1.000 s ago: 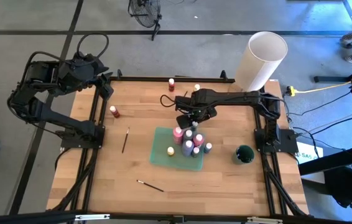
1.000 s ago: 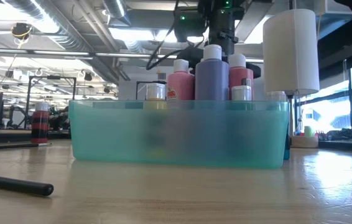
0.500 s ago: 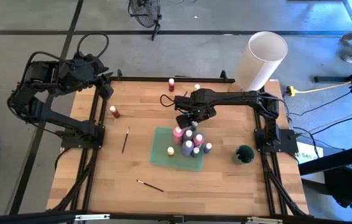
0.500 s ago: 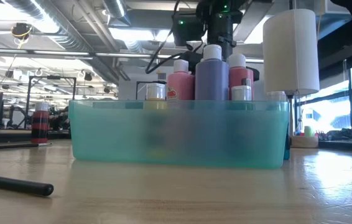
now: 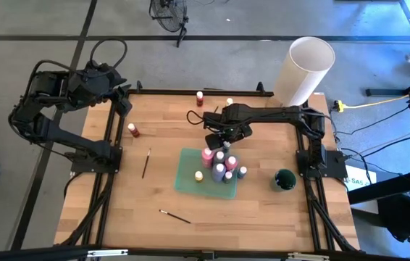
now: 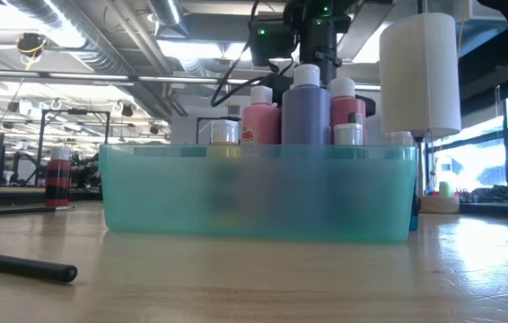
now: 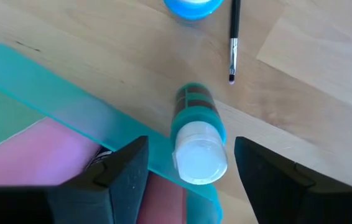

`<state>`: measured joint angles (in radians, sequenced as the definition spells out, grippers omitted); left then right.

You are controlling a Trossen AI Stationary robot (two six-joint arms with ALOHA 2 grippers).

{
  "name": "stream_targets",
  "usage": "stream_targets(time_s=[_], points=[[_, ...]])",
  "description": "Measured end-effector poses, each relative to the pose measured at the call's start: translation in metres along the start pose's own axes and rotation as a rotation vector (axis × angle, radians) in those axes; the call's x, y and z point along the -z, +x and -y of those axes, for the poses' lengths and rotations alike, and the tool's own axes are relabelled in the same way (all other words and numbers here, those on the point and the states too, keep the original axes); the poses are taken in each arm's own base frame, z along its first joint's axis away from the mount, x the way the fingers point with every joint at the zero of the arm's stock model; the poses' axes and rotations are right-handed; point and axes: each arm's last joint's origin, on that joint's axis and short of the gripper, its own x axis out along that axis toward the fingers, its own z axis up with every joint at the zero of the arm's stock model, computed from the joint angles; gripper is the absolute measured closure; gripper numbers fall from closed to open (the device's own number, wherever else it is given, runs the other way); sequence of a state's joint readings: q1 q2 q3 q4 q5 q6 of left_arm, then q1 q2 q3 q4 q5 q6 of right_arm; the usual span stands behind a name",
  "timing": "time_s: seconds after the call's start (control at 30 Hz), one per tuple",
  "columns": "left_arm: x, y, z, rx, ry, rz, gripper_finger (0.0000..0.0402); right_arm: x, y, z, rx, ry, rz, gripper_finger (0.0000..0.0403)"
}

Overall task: Pick & Place Paint Supplies
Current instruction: Put the green paint bottle into the light green bin

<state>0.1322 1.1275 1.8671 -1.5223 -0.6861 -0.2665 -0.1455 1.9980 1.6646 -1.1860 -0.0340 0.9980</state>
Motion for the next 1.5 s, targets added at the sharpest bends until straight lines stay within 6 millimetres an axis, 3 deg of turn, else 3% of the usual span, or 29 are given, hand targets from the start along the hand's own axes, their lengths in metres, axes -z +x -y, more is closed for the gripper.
stream_targets(time_s=[0.2, 1.5], points=[[0.0007, -0.0012, -0.0012, 0.001, -0.003, 0.003, 0.0304, 0.0000, 0.0003, -0.0010, -0.010, 0.013, -0.002, 0.0175], [0.0032, -0.0051, -0.0042, 0.035, -0.021, 0.006, 0.0304, 0.0010, -0.0010, -0.0005, -0.020, 0.006, -0.023, 0.0176]])
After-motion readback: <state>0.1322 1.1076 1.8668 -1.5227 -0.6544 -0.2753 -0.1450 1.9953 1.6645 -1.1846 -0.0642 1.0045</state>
